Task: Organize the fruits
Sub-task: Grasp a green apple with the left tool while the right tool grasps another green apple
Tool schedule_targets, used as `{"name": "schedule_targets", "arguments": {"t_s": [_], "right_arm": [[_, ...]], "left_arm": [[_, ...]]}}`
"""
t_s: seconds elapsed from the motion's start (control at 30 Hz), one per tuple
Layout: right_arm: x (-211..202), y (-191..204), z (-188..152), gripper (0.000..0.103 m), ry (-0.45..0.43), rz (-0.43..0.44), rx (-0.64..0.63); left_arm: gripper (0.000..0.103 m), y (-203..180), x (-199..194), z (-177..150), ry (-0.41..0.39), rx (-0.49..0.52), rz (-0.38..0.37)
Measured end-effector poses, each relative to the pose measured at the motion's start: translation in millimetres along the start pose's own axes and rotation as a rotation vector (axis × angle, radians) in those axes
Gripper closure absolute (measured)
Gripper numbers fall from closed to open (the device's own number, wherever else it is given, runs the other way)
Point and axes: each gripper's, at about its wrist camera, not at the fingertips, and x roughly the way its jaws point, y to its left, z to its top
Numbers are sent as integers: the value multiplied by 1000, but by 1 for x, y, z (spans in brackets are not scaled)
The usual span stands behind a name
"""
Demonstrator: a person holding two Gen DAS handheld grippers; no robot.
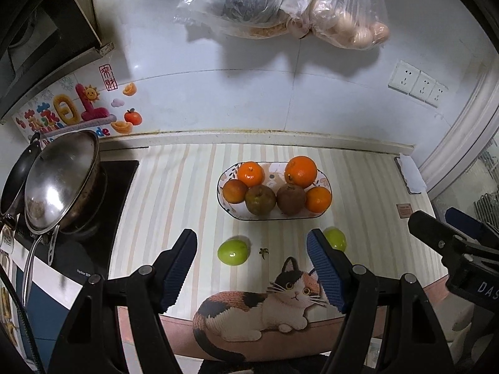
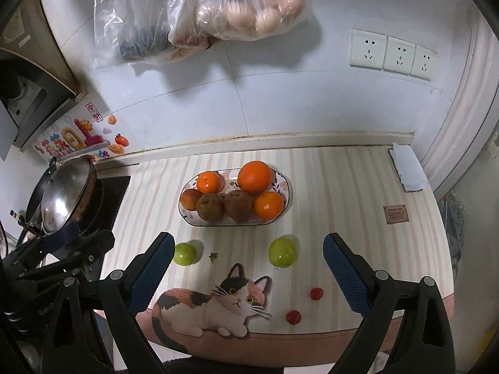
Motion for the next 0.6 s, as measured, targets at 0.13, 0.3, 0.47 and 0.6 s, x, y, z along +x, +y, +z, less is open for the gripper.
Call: {"name": "schedule_targets", "arguments": {"t_s": [0.13, 0.3, 0.47, 0.6], "right_arm": [[15, -8, 3, 5, 33, 14, 30], [68, -29, 0, 5, 137, 3, 85], [142, -53, -12, 5, 269, -8, 137], [199, -69, -22, 5, 363, -11, 181]], "left_arm": [[23, 5, 17, 2, 36, -23, 2], [12, 14, 66, 5, 123, -37, 37], [12, 29, 132, 1, 257, -54, 45], [12, 46, 192, -10, 419, -109, 28]]}}
